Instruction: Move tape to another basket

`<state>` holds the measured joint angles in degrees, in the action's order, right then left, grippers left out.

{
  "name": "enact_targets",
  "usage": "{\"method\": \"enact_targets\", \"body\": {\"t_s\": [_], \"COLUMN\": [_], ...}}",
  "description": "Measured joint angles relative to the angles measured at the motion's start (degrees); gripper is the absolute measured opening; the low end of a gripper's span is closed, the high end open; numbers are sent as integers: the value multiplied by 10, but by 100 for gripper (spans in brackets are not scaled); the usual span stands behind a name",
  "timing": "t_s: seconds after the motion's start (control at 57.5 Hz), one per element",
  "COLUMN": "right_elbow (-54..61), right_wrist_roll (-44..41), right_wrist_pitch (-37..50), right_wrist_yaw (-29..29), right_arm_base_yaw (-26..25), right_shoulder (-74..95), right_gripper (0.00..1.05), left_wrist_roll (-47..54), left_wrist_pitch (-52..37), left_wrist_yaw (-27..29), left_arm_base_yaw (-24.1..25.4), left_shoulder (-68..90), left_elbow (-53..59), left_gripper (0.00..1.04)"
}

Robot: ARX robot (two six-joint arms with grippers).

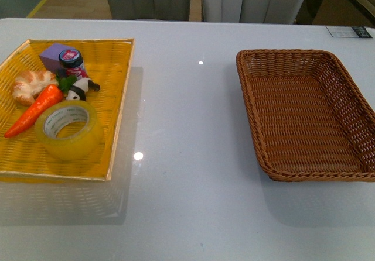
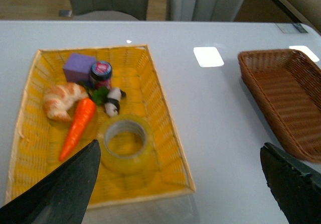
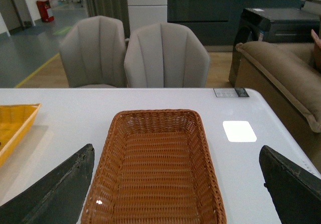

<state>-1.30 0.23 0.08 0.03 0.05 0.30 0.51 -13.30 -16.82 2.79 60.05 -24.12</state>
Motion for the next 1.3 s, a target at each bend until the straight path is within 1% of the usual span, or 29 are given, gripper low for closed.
{"method": "enact_targets", "body": {"t_s": [0.087,0.191,0.33,0.452,0.557,0.939,1.304], "right_elbow": [0,0,0,0,0,0,0], "right_wrist_roll": [0,0,0,0,0,0,0], "right_wrist_pitch": [0,0,0,0,0,0,0], "right_wrist_yaw": [0,0,0,0,0,0,0], "right_arm_base_yaw": [0,0,0,0,0,0,0], "right_shoulder": [0,0,0,0,0,0,0], "right_gripper": [96,96,96,96,96,96,96], "left_wrist_roll": [17,37,49,53,68,70,71], "left_wrist_pitch": [-57,-68,-40,-7,3,46,97], "left_wrist_yaw": [46,96,149,171,188,188,171], "left_arm_base_yaw": [-15,-27,-30,-29,-23,12,16], "left_shoulder": [138,276,409,483,531,631,683], "left_elbow": [-57,-118,-191,-251,-291,-354,-410], "left_gripper": [96,96,96,96,96,96,96]}}
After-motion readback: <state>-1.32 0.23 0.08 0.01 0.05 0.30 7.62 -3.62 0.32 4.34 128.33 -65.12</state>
